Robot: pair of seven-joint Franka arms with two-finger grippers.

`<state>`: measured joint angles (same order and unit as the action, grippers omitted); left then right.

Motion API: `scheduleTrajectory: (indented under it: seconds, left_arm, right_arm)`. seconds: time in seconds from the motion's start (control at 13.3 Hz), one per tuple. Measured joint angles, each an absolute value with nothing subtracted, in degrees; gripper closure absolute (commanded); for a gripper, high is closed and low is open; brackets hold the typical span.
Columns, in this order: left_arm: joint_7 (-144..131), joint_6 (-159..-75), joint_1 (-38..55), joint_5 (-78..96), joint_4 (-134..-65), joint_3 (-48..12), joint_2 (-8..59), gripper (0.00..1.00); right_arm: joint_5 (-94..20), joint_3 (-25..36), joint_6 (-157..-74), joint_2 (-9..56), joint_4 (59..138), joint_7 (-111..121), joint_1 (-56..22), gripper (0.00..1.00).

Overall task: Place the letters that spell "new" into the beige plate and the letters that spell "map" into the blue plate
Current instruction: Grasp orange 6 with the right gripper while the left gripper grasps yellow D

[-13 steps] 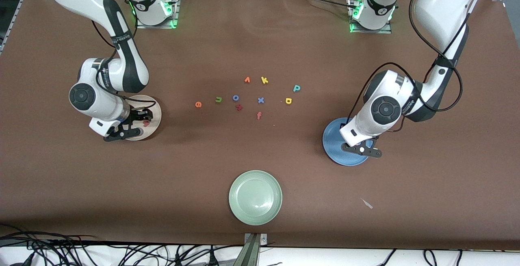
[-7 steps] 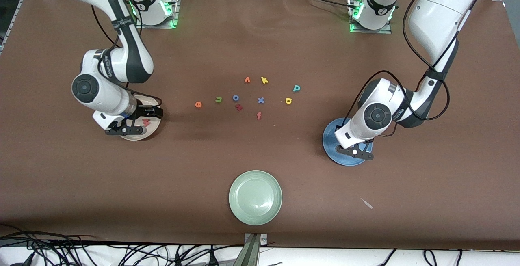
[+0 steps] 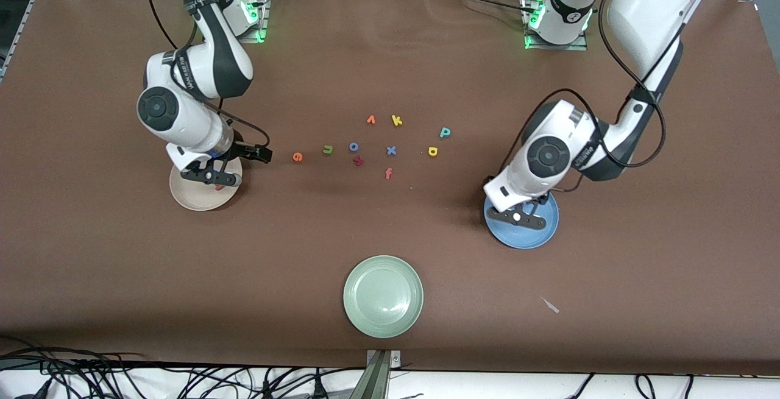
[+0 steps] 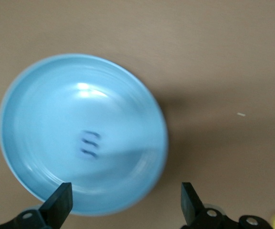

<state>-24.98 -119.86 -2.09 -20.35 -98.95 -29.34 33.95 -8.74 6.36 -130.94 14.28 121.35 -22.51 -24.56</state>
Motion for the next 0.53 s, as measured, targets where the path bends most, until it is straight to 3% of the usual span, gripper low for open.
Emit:
scheduleTrajectory:
  seconds: [0.22, 0.53]
  left_arm:
    - [-35.58, -118.77, -1.98, -20.35, -101.6, -33.95, 33.53, 0.0]
    - [-46.37, -119.02, -1.63, -20.24, -104.67, -37.41, 33.55, 0.0]
  right_arm:
    - [-8.73, 2.74, -140.93, 14.3, 127.72, -26.98, -24.74, 0.0]
    - [-8.73, 1.88, -145.75, 15.59, 130.39, -27.65, -26.96, 0.0]
